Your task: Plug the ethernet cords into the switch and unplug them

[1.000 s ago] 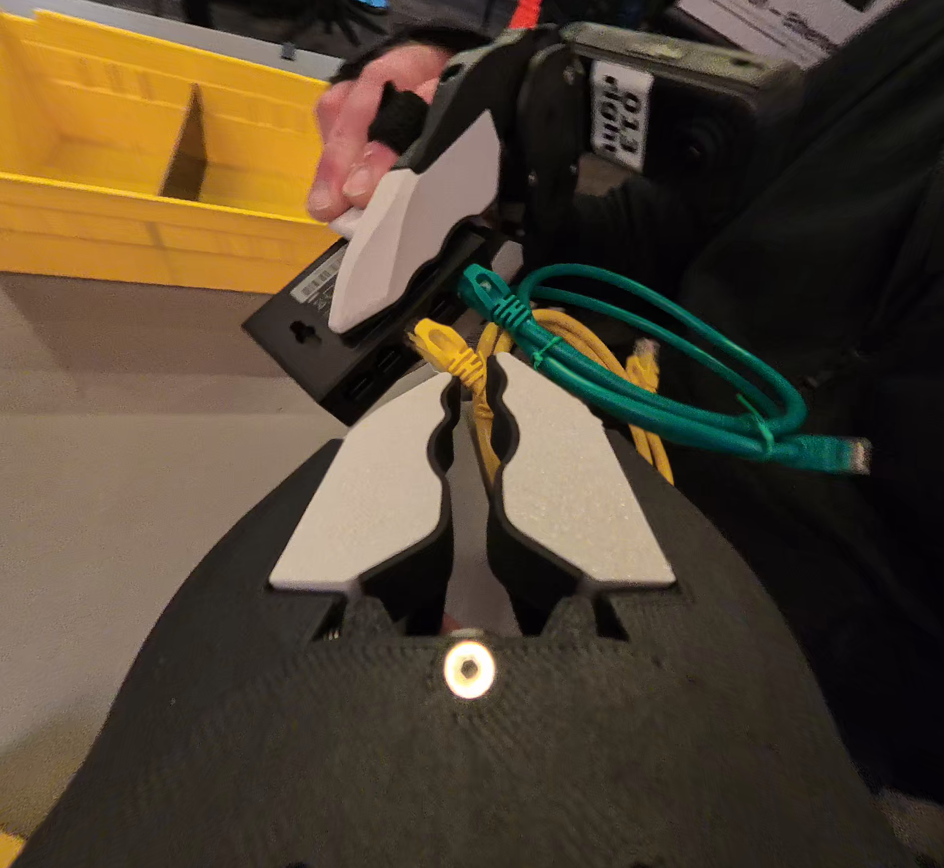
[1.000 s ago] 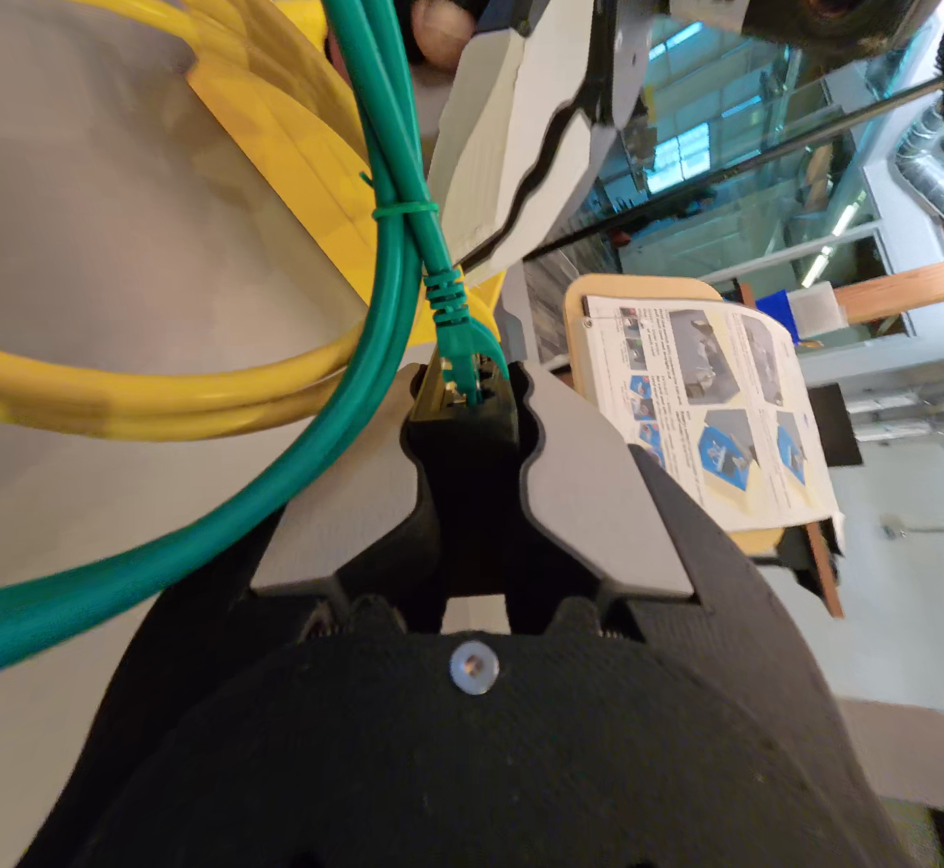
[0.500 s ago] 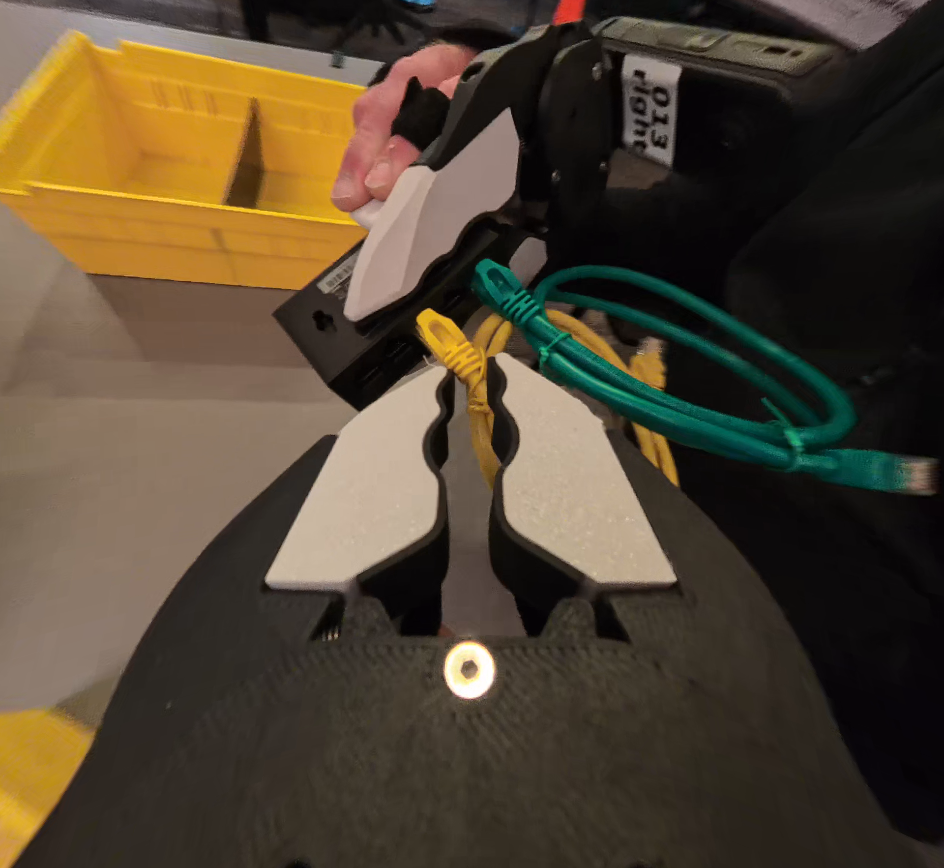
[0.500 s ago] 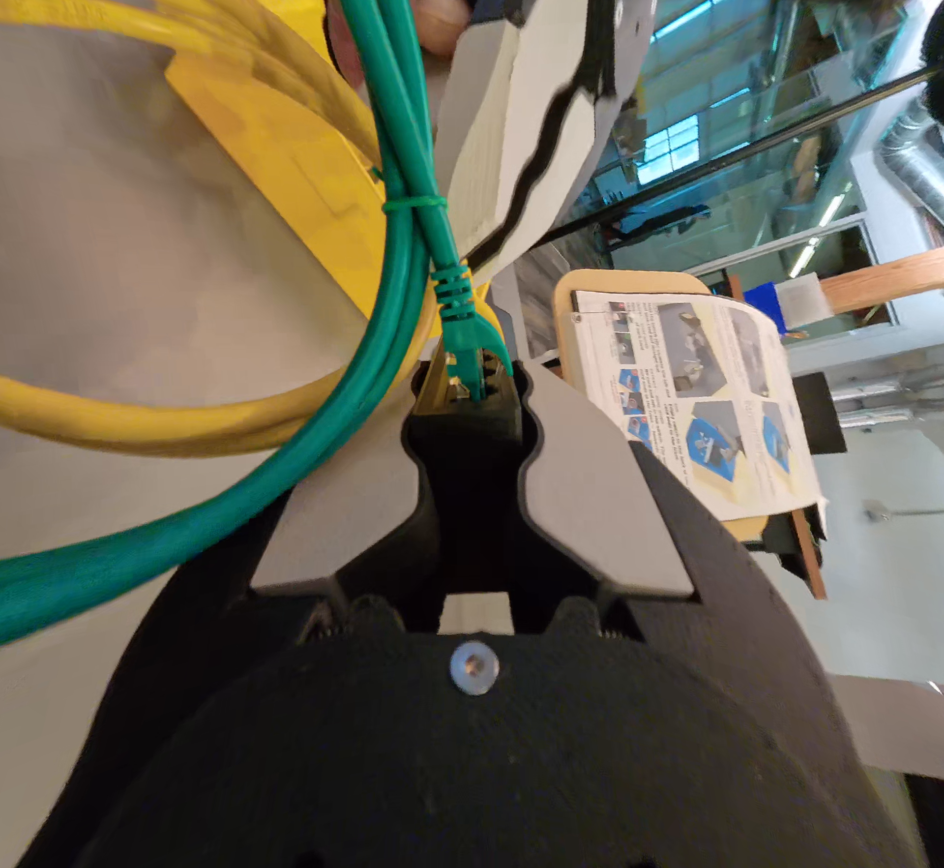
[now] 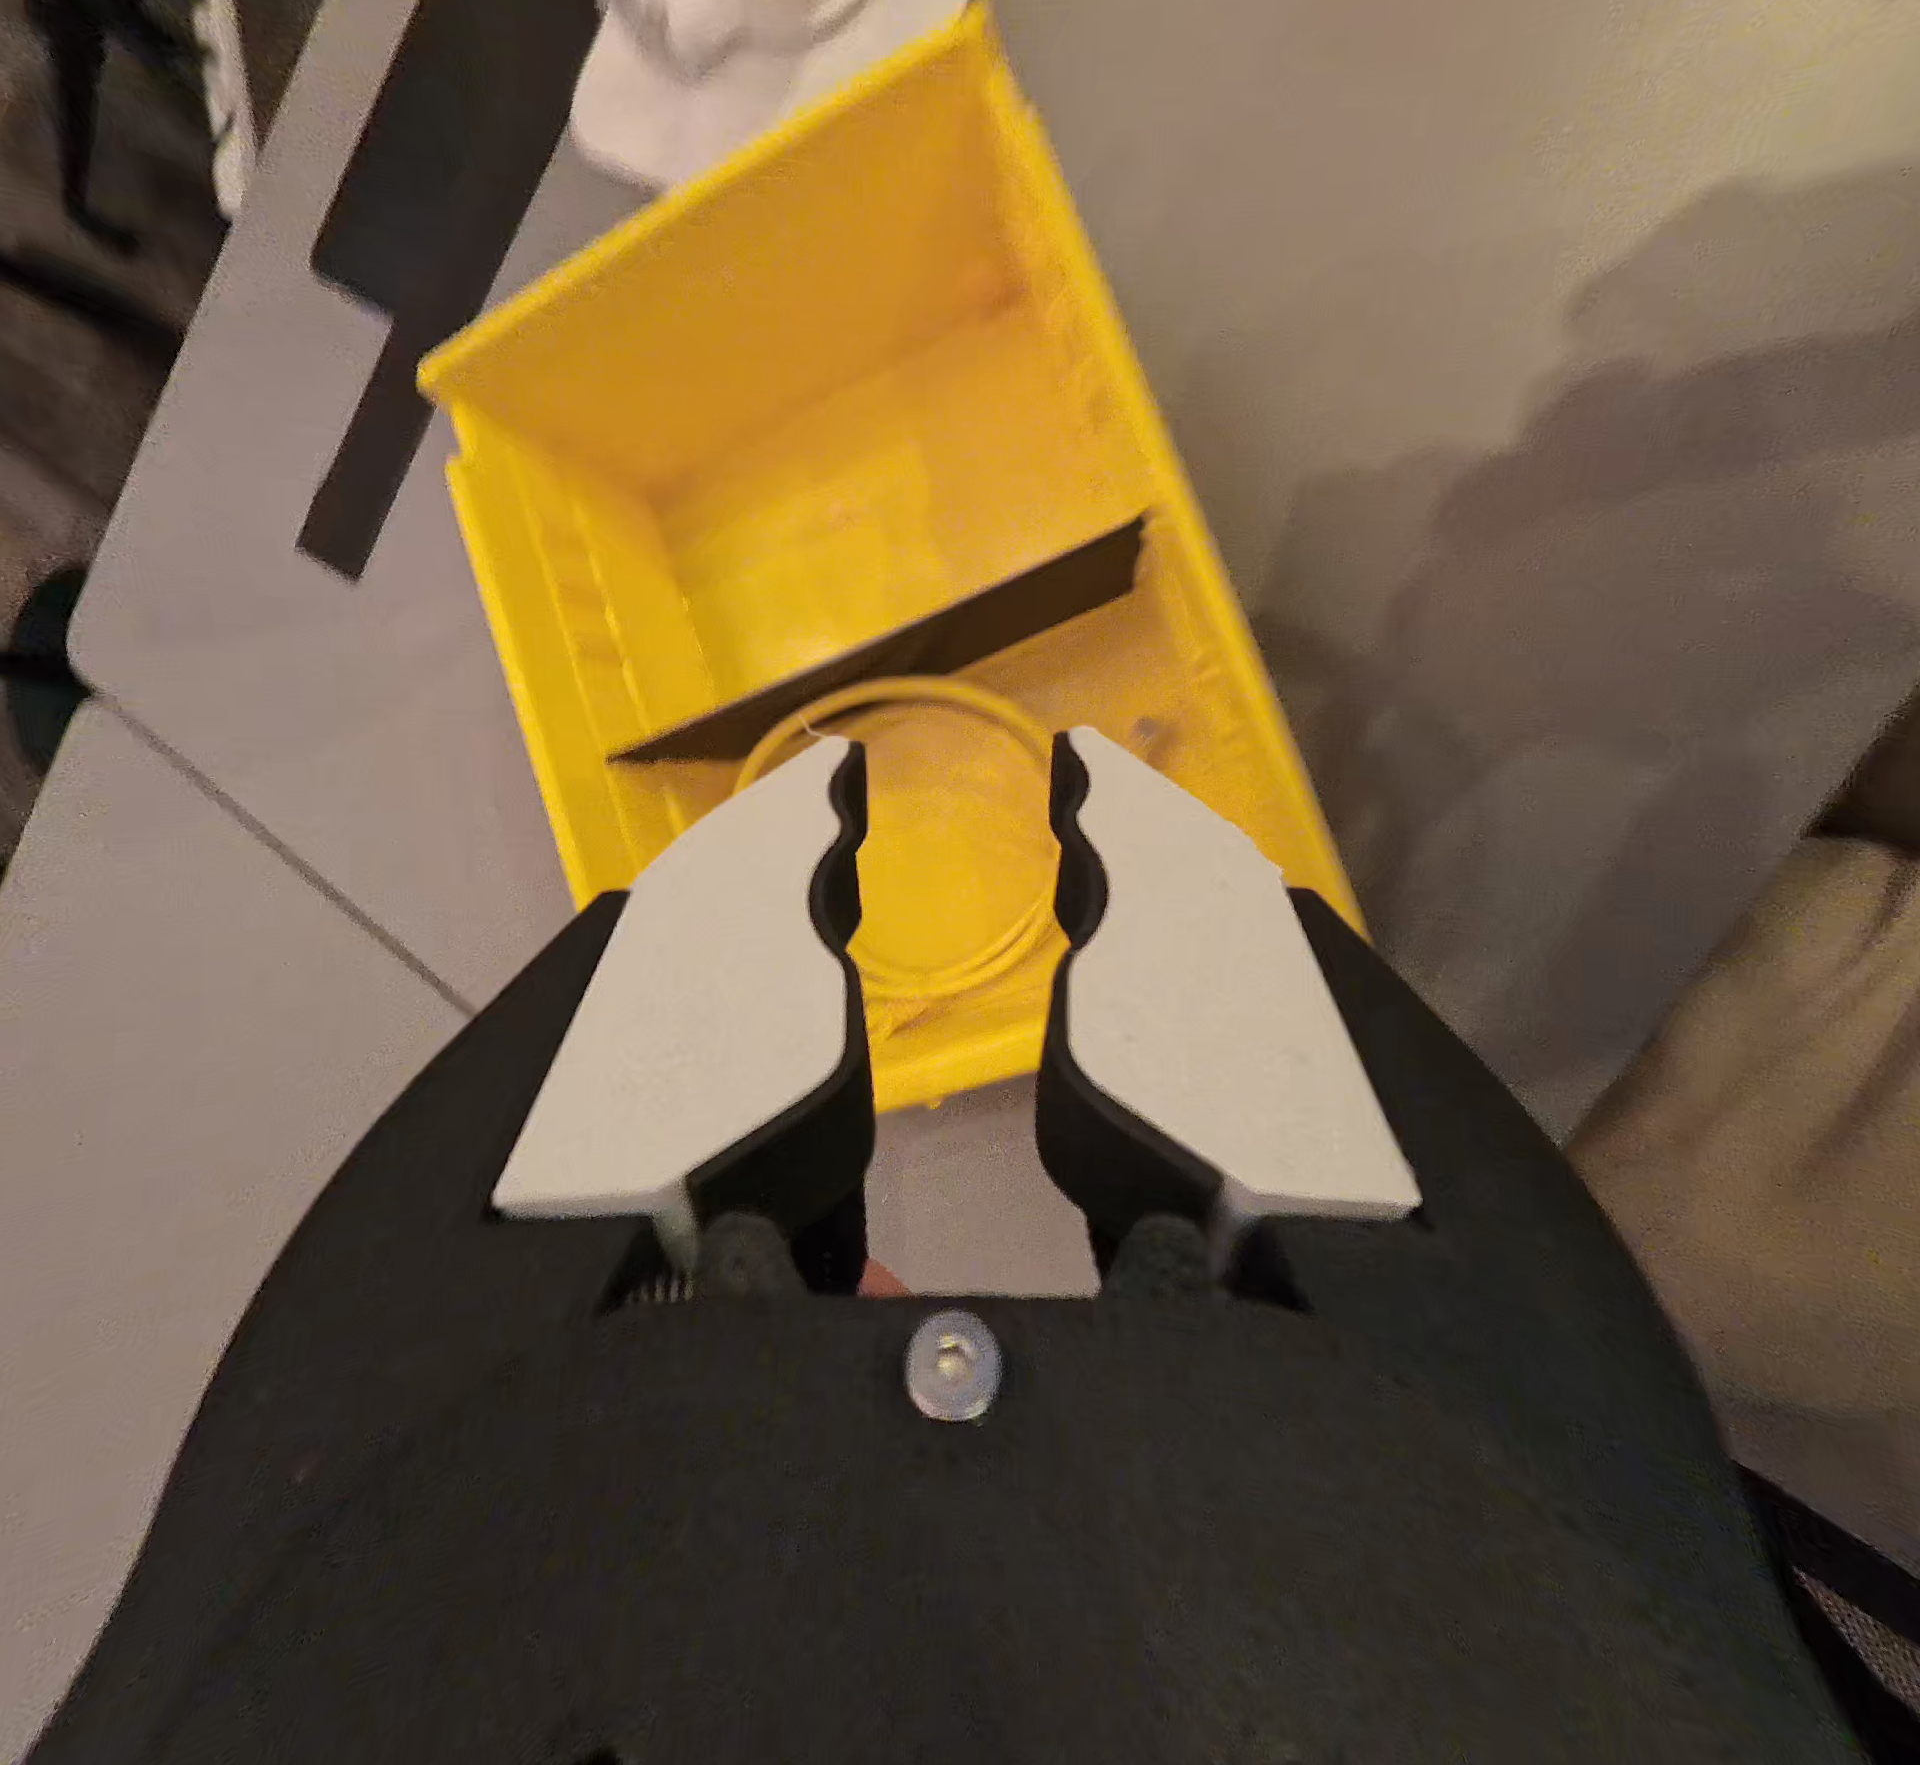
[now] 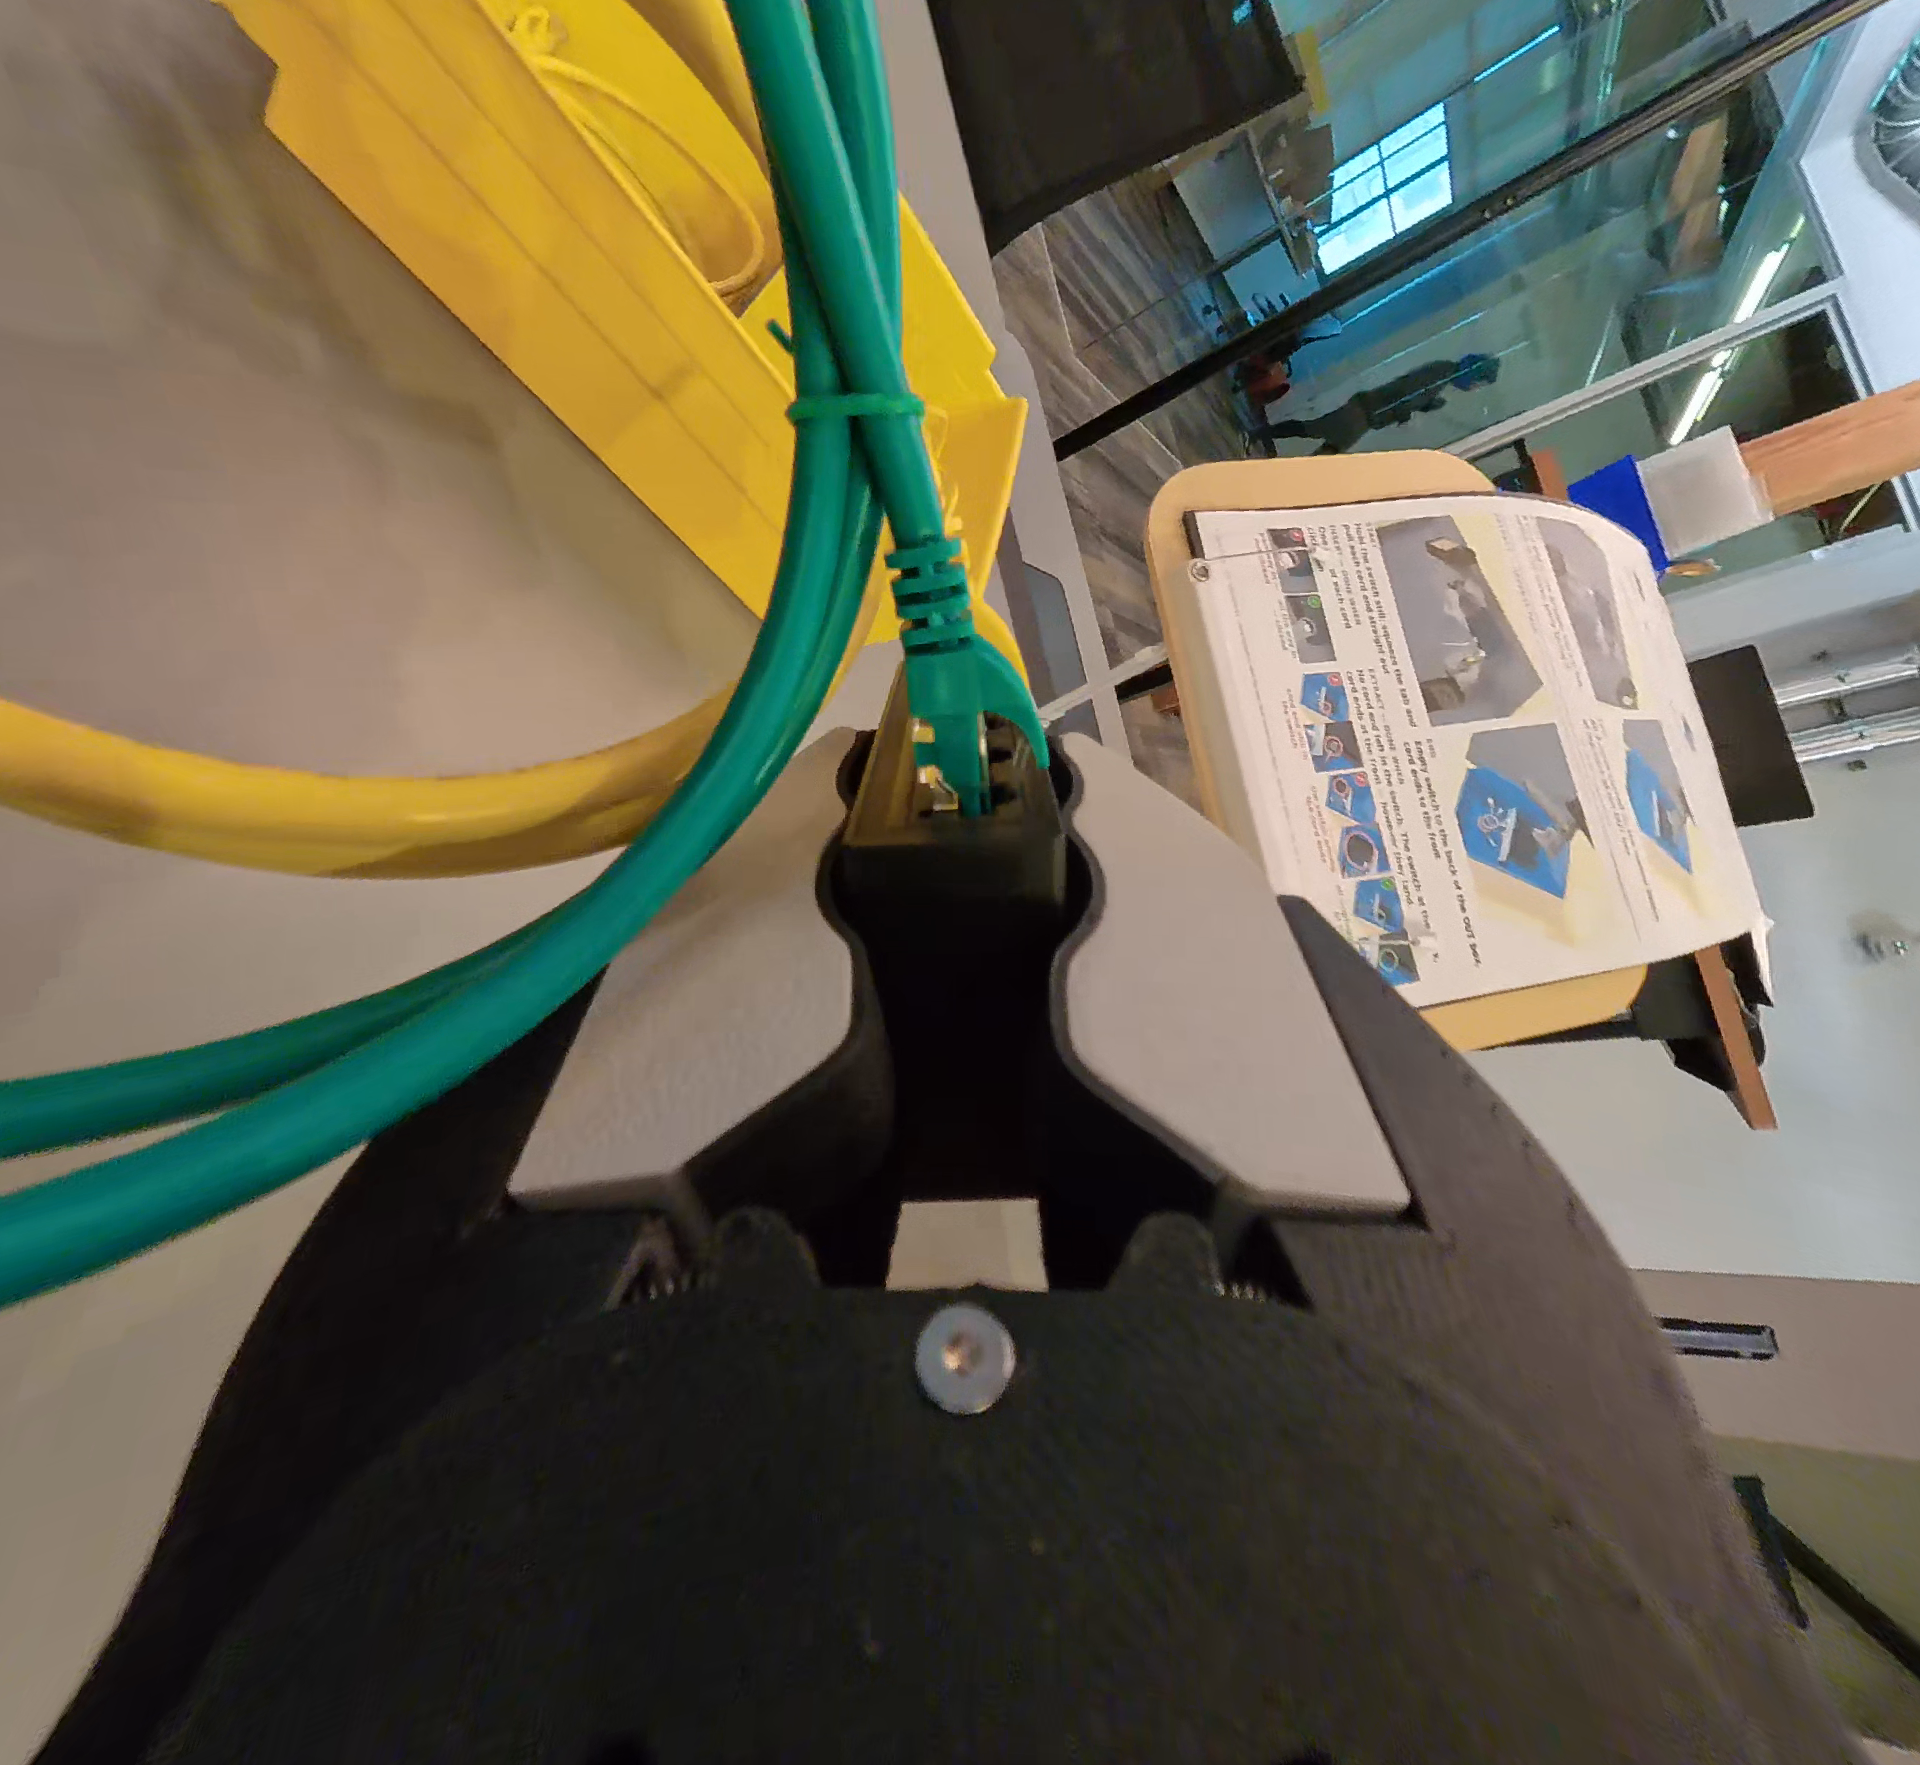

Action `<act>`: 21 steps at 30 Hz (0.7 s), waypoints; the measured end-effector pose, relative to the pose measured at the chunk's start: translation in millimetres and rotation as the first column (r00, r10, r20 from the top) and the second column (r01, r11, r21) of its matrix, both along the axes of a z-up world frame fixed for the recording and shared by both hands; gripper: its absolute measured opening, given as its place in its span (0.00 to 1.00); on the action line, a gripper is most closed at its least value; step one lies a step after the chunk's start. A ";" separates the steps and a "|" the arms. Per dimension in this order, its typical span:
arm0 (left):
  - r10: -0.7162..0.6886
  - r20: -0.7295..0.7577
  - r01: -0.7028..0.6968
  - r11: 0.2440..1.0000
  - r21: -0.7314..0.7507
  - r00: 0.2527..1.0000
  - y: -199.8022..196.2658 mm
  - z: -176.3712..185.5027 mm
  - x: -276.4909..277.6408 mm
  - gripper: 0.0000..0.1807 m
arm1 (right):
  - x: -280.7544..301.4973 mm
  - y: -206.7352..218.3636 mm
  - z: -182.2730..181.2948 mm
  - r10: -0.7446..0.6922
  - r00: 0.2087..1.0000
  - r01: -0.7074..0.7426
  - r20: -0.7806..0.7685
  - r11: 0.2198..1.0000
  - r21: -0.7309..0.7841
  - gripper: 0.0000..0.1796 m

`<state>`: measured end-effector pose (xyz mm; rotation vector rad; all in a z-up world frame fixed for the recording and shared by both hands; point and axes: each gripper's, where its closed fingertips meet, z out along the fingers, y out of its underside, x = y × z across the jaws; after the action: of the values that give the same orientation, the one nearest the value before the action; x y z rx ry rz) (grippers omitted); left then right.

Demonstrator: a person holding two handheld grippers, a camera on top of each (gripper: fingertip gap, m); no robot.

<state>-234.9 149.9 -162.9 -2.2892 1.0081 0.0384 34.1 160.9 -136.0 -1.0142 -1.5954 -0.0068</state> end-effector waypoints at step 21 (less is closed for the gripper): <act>-0.256 -0.245 0.063 0.800 -0.596 0.935 -23.8 -170.1 -31.0 0.10 | -7.2 -7.1 -14.6 0.058 0.998 -0.057 0.012 0.996 -0.071 0.18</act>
<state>-265.9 126.2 -333.0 -2.7963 1.5570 0.0258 26.9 153.8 -150.6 -1.0245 -1.6466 0.0825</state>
